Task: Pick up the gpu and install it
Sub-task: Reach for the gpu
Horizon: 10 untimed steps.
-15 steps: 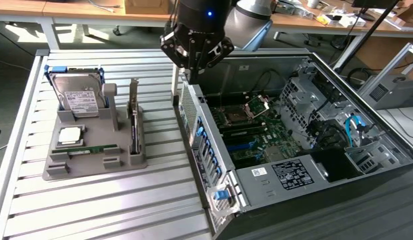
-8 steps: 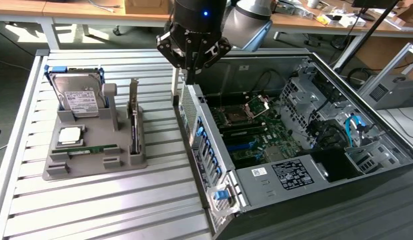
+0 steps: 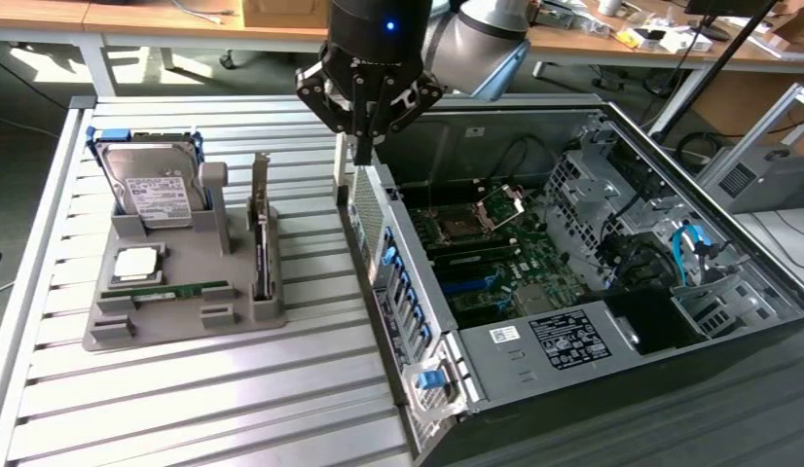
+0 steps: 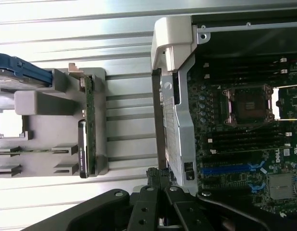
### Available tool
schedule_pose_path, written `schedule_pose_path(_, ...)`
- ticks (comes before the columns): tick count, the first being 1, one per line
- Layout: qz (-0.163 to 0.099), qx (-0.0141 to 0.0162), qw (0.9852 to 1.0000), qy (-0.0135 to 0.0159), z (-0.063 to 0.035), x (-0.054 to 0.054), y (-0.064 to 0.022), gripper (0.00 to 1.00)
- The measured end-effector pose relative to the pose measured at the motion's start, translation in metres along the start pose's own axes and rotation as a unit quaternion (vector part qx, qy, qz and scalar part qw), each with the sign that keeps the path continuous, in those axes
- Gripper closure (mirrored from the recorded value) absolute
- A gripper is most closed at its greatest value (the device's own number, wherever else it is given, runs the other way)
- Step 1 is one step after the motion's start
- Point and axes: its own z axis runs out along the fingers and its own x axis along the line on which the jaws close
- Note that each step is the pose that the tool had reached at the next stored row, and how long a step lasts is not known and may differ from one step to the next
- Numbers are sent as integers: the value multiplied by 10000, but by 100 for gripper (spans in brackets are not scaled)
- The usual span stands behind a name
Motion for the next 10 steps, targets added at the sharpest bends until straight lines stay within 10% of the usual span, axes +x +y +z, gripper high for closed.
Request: schedule_pose_path(10, 0, 0, 10000, 0, -3, 96, -7, 90)
